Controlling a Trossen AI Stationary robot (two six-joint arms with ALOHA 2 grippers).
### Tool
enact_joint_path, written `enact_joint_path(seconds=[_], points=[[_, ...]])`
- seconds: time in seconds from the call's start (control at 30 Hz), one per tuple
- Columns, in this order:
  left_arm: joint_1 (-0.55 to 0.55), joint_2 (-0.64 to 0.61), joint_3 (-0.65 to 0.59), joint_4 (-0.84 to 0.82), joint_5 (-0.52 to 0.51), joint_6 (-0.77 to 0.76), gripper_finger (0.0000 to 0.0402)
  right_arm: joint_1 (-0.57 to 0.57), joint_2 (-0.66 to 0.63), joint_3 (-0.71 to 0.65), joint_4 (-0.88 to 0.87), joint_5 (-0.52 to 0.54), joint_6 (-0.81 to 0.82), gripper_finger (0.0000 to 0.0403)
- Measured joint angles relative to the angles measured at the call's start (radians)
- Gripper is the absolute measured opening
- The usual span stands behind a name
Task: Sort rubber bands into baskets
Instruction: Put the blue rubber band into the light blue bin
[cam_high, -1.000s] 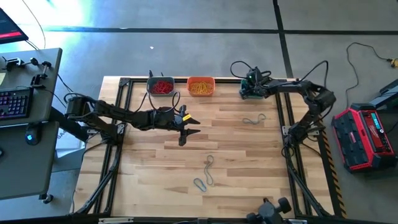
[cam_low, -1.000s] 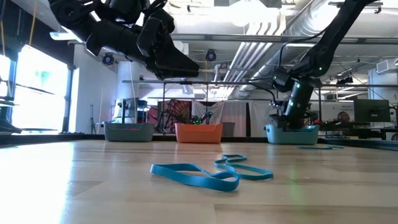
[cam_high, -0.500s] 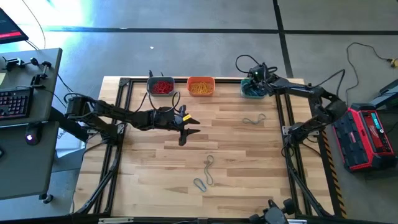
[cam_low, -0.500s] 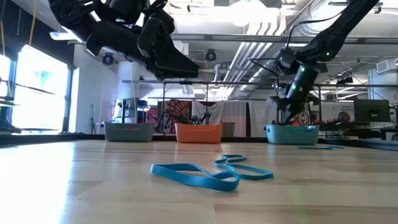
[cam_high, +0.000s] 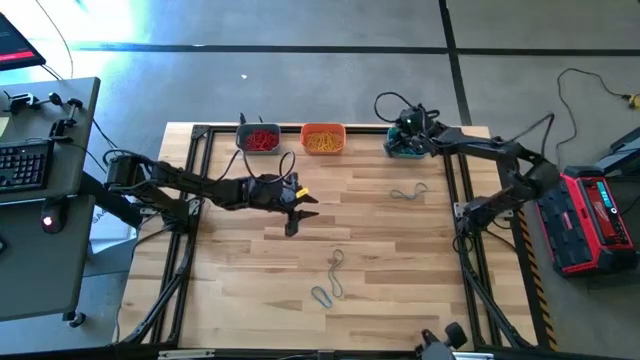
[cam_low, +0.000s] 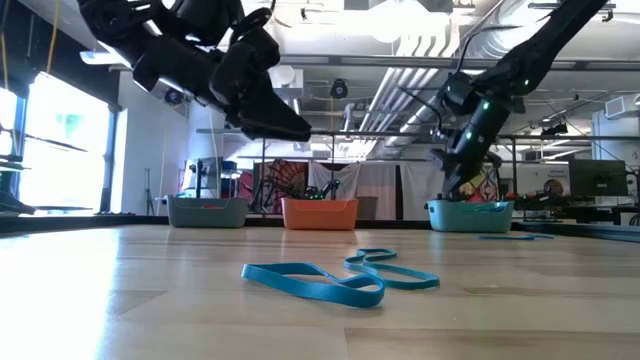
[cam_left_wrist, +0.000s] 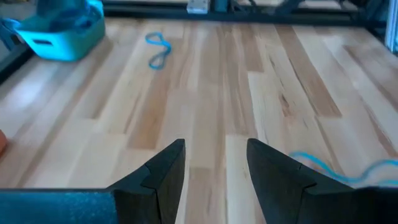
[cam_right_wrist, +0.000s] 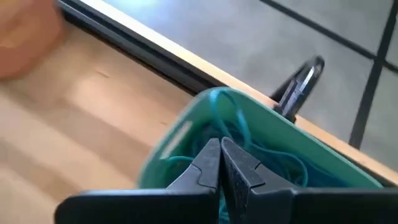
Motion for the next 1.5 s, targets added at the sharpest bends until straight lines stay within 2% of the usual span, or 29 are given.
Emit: enact_joint_path(seconds=[0.23,0.43,0.67,1.03,1.17,1.37,1.5], points=[[-0.032,0.000,0.000,-0.094,0.006,0.039,0.0166,0.080,-0.196,0.000,-0.100,0.004,0.024,0.0000],[-0.094,0.000,0.000,-0.148,0.007,0.079,0.0166,0.235,-0.300,0.000,-0.137,0.064,0.087,0.0000],[-0.190,0.000,0.000,-0.158,0.007,0.079,0.0166,0.423,-0.282,0.000,-0.068,0.149,0.168,0.0000],[-0.369,0.000,0.000,-0.196,0.004,0.027,0.0166,0.619,-0.269,0.000,-0.059,0.242,0.273,0.0000],[-0.452,0.000,0.000,-0.195,-0.056,0.000,0.0166,0.670,-0.269,0.000,-0.059,0.280,0.295,0.0000],[-0.538,0.012,0.000,-0.185,-0.172,-0.027,0.0166,0.715,-0.269,0.000,-0.059,0.281,0.337,0.0000],[-0.558,0.064,0.011,-0.149,-0.188,-0.042,0.0166,0.740,-0.269,0.000,-0.059,0.281,0.345,0.0000]])
